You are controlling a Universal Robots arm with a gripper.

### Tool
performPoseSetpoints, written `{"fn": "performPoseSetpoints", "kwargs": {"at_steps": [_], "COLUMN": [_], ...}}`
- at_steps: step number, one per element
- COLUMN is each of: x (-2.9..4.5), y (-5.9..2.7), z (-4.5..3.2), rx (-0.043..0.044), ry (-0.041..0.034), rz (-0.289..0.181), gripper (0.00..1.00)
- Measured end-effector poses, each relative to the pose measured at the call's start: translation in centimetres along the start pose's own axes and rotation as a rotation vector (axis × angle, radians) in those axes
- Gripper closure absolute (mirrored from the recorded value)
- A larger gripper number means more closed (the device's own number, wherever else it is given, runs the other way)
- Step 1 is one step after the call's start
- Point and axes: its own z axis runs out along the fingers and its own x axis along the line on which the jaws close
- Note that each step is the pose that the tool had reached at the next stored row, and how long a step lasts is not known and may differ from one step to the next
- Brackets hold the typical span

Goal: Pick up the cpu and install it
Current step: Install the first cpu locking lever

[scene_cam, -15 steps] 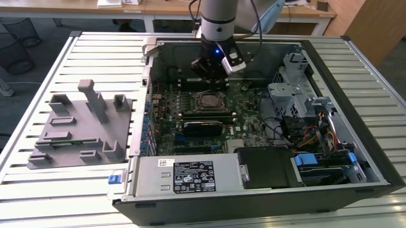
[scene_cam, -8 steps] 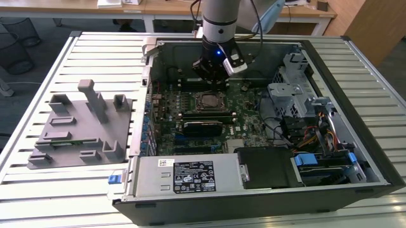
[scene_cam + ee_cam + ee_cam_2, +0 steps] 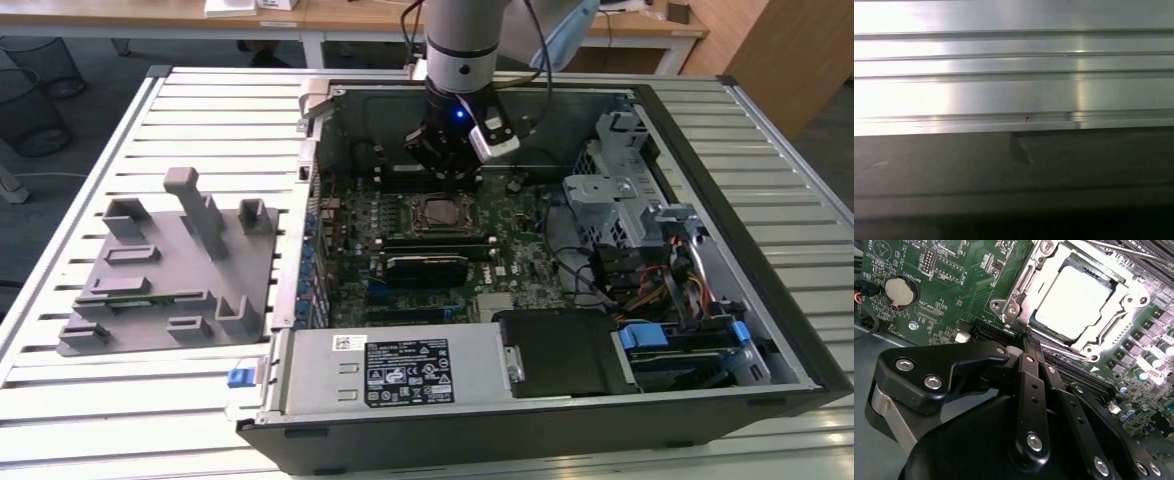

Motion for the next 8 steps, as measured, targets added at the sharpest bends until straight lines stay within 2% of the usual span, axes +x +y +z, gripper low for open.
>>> {"fn": "performPoseSetpoints", "kwargs": {"at_steps": [4,8], "x": [-0.01,-0.02], "y": [-0.13,-0.15], "z": [0.03,0.18], "rx": [0.0003,0.0123], "ry": [-0.0002,-0.0004], "rz": [0.0,0.0], "gripper": [0.89,0.89]}}
